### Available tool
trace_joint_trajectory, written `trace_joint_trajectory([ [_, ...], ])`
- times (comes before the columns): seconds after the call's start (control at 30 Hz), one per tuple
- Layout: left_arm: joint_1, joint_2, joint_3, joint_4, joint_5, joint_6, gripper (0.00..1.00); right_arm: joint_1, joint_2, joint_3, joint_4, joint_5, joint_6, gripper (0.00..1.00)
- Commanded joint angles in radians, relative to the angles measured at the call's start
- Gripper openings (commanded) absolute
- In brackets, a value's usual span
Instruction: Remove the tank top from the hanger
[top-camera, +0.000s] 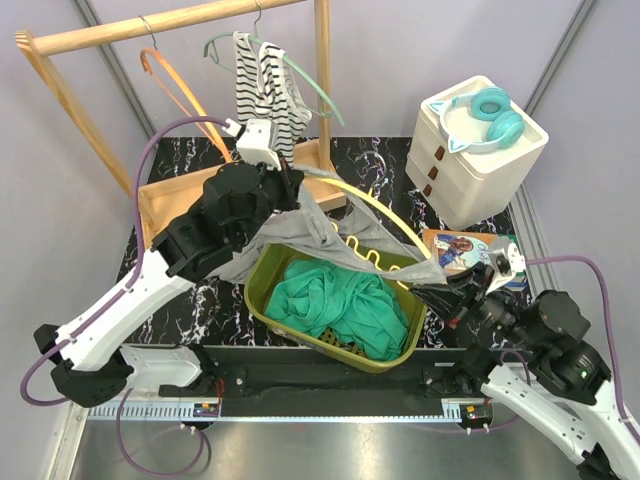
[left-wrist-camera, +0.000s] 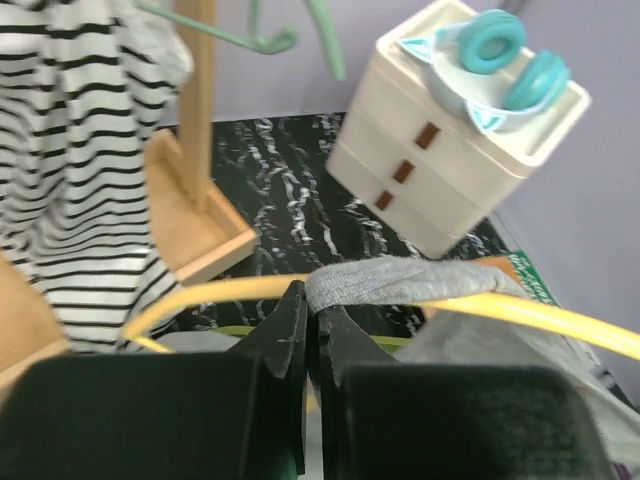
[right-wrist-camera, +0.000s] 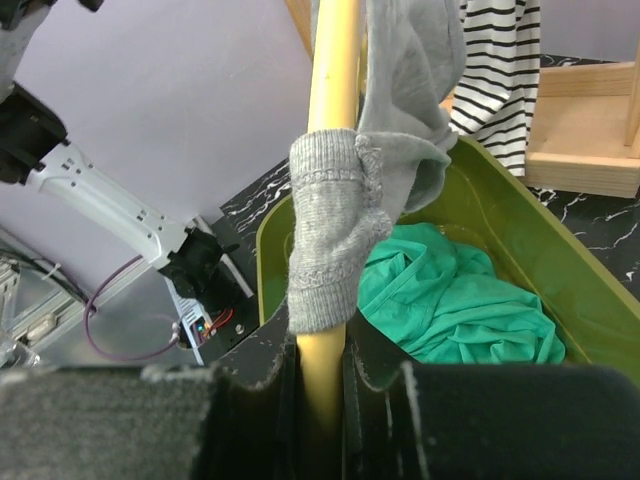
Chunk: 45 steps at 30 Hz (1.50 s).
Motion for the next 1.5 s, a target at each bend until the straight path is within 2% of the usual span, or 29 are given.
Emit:
trace_joint_trajectory([
  [0.0, 0.018, -0.035, 0.011, -0.057, -0.229, 0.014, 0.00, 0.004, -0.070, 0.050, 0.001, -0.126, -0.060, 0.00],
  [0.2, 0.079, -0.115, -0.047, -0.063, -0.235, 0.008, 0.00, 0.006, -0.117, 0.085, -0.095, -0.186, -0.088, 0.00],
  [0.4, 0.136, -0.184, -0.116, -0.086, -0.223, 0.007, 0.00, 0.006, -0.215, 0.111, -0.089, -0.097, -0.067, 0.00],
  [0.57, 0.147, -0.222, -0.188, -0.091, -0.117, -0.016, 0.00, 0.004, -0.237, 0.072, 0.043, -0.103, -0.025, 0.00],
  [0.77, 0.147, -0.284, -0.247, -0.102, -0.068, -0.039, 0.00, 0.004, -0.197, -0.033, 0.242, -0.085, 0.024, 0.00],
  [0.9, 0.150, -0.311, -0.243, -0.155, -0.076, -0.030, 0.00, 0.004, -0.064, -0.060, 0.396, -0.124, 0.041, 0.00],
  [1.1, 0.151, -0.411, -0.254, -0.282, -0.214, -0.025, 0.00, 0.006, 0.207, -0.096, 0.729, -0.213, 0.091, 0.00],
  [1.23, 0.151, -0.508, -0.286, -0.365, -0.301, -0.059, 0.01, 0.007, 0.406, -0.039, 0.894, -0.286, 0.131, 0.00],
  [1.3, 0.150, -0.569, -0.308, -0.408, -0.321, -0.084, 0.04, 0.006, 0.508, -0.017, 0.967, -0.304, 0.142, 0.00],
  [1.37, 0.151, -0.618, -0.316, -0.453, -0.346, -0.094, 0.14, 0.006, 0.567, 0.012, 1.007, -0.319, 0.153, 0.00],
  [1.4, 0.150, -0.629, -0.316, -0.467, -0.349, -0.105, 0.21, 0.006, 0.617, 0.022, 1.038, -0.324, 0.156, 0.00],
  [1.43, 0.150, -0.650, -0.314, -0.479, -0.344, -0.107, 0.38, 0.006, 0.639, 0.036, 1.055, -0.333, 0.165, 0.00],
  [1.47, 0.151, -0.658, -0.308, -0.502, -0.337, -0.110, 0.50, 0.006, 0.660, 0.042, 1.087, -0.339, 0.171, 0.00],
])
